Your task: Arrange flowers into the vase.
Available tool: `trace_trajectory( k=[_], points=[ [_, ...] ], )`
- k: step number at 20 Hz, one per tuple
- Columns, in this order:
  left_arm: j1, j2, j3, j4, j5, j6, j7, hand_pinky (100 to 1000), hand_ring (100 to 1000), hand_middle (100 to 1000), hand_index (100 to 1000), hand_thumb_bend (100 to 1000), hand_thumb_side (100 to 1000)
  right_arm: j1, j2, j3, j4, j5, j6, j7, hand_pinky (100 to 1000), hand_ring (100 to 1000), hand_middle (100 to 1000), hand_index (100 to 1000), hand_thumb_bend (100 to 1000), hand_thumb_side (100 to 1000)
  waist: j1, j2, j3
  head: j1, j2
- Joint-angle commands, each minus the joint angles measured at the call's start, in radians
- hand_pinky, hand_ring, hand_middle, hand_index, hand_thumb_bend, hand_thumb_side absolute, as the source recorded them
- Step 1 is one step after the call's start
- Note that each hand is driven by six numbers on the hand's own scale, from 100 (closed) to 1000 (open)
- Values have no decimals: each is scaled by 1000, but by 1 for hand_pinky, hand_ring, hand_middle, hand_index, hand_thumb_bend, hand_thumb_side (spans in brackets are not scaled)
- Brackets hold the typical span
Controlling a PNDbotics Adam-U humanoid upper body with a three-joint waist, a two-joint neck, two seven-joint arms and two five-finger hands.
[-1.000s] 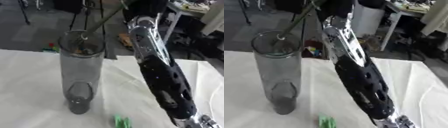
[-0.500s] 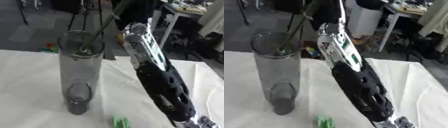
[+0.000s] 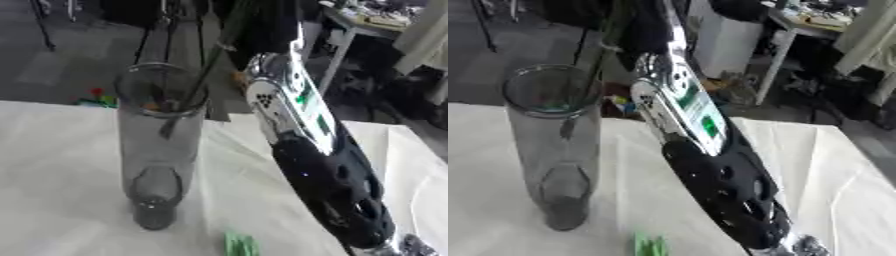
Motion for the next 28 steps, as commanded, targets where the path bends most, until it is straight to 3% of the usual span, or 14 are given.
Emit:
trace_trajectory(
  k=[1,4,8,16,28],
  points=[
    [-13,1,0,-15,6,-1,-5,740,801,888,937,100,1000,-10,-35,-3,-26,30,6,0,199,250,100,100,100,663,8,-28,-2,-5,-5],
    [-14,0,-1,-15,8,-2,-6,740,801,888,937,100,1000,-3,-37,3,-31,57,14,19,285,374,136,100,100,706,6,-28,-2,-4,-7],
    [-16,-1,-1,-15,9,-2,-7,740,801,888,937,100,1000,3,-35,6,-34,75,31,51,338,448,230,100,100,726,4,-26,-1,-3,-10],
    [-19,-3,-1,-15,11,-3,-7,740,800,888,937,100,1000,8,-31,7,-30,82,37,63,422,502,315,138,100,763,1,-20,3,-3,-13],
    [-21,-4,-6,-15,15,-3,-14,739,800,888,937,100,1000,0,-37,11,0,84,50,78,483,544,353,190,100,837,-8,-15,17,-6,-27]
  ],
)
